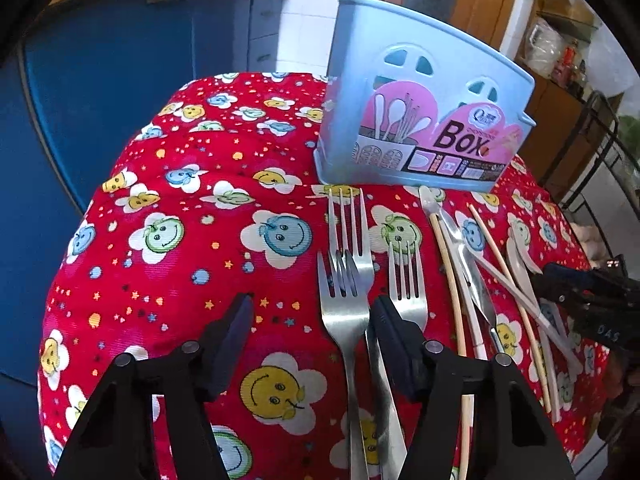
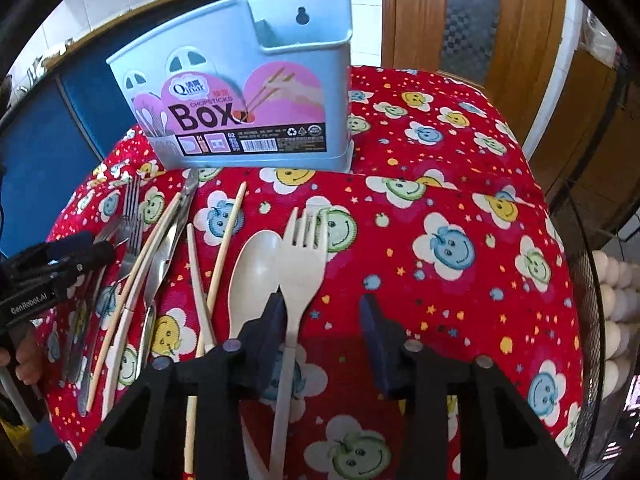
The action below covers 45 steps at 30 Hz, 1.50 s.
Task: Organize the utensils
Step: 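Grasp a metal fork with the left tool while the right tool grasps a beige plastic fork, then lift the metal fork with the left tool while the right tool lifts the plastic fork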
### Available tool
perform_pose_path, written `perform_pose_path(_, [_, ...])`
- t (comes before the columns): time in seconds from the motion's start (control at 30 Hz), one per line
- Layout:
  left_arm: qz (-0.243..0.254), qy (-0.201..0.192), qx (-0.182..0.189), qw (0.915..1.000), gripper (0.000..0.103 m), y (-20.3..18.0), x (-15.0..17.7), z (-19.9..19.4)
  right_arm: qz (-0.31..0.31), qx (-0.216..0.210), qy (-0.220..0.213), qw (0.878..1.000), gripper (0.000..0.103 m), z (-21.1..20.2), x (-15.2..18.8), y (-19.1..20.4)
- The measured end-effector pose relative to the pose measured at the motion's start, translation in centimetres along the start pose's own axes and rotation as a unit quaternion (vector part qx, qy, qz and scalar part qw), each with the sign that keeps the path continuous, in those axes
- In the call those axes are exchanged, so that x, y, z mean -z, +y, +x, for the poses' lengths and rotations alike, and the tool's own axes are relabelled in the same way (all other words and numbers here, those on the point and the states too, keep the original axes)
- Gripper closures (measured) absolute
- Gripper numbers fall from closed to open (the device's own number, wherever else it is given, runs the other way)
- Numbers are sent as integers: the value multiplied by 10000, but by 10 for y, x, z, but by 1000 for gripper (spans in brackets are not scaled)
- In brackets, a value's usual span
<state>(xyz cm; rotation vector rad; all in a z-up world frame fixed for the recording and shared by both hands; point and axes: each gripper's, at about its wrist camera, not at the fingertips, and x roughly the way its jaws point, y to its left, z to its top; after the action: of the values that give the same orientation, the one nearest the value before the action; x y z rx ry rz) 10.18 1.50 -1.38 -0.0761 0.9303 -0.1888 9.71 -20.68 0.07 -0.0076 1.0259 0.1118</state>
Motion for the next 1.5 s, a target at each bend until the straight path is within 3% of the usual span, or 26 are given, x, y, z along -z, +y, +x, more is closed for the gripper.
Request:
perform_pose_path(0.1, [10,26,4,10000,41,0,-2,2,5,17,0,10000,70,3,-3,-2])
perform_pose_path(0.27, [24,125,417,9990,72,-3,-3,2,165,-84,-11,9998,81,5,-7,-8])
perform_pose_path(0.33, [-13,168,591,9981,79,-4,-3,1,232,-131,-21,9996,85,4,-8,-11])
perform_pose_path(0.57, [-131,52,620,9980,80,-1,2,-8,388,-302,-114,9987,86,-1,-7,-16])
perform_pose_path(0.77, [-282,-144,744,9967,81,4,4,-24,520,-494,-476,9963,87,-18,-3,-18])
perform_pose_path(1.2, [-333,-1082,1201,9863,81,-3,4,-73,552,-558,-1562,9846,88,-70,0,-12])
perform_pose_path(1.5, [-323,-1631,1321,9772,81,-4,0,-100,478,-393,-2045,9769,89,-97,-7,-3])
